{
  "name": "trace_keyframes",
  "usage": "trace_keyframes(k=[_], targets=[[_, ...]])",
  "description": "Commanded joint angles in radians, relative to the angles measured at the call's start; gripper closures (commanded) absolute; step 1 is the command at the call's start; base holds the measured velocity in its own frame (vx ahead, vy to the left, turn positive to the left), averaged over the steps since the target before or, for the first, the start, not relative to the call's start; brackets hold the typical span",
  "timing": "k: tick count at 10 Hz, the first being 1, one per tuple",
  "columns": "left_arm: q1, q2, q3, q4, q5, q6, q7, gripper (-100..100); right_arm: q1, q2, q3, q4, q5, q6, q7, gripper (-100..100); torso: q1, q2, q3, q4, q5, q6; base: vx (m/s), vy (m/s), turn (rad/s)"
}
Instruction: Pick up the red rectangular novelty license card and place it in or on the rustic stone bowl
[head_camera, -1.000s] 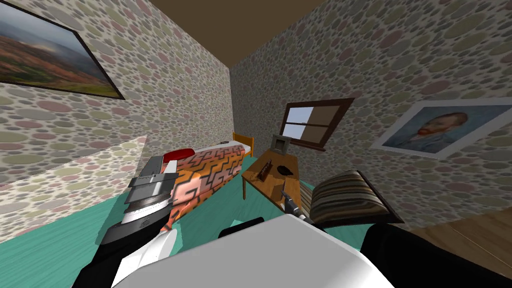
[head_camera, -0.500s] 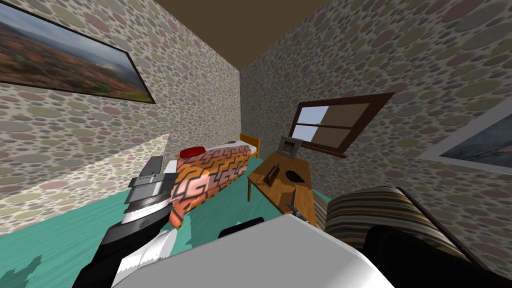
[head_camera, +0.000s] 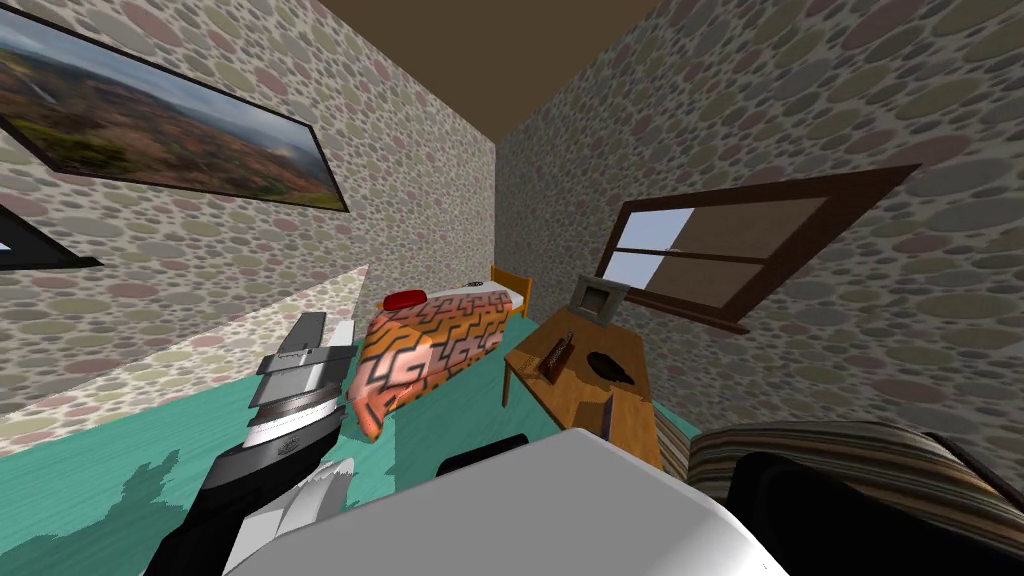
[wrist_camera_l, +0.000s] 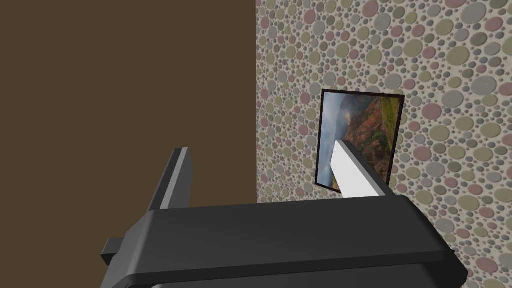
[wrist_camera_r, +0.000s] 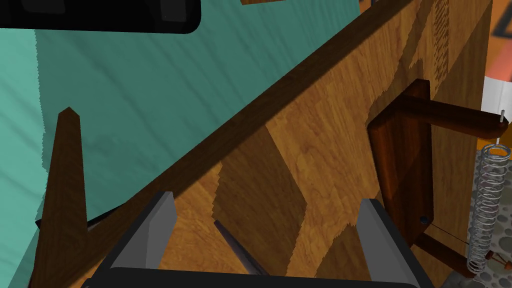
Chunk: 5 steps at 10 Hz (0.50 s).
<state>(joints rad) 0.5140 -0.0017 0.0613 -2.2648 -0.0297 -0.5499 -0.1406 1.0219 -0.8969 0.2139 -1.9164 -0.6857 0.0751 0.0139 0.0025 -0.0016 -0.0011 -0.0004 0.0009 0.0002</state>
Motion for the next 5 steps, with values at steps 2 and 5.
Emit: trace_keyframes(k=[2, 5], targets=[[0.000, 0.000, 0.000, 0.000, 0.000, 0.000, 0.000, 0, 0.017, -0.065, 0.010, 0.032, -0.045, 0.032, 0.013, -100, 0.000, -0.001, 0.000, 0.000, 0.000, 0.000, 0.058, -0.002, 0.193], [0.000, 0.000, 0.000, 0.000, 0.000, 0.000, 0.000, 0, 0.034, -0.138, 0.018, 0.067, -0.098, 0.078, 0.033, -100, -0.001, 0.000, 0.000, 0.000, 0.000, 0.000, 0.044, -0.007, 0.200]])
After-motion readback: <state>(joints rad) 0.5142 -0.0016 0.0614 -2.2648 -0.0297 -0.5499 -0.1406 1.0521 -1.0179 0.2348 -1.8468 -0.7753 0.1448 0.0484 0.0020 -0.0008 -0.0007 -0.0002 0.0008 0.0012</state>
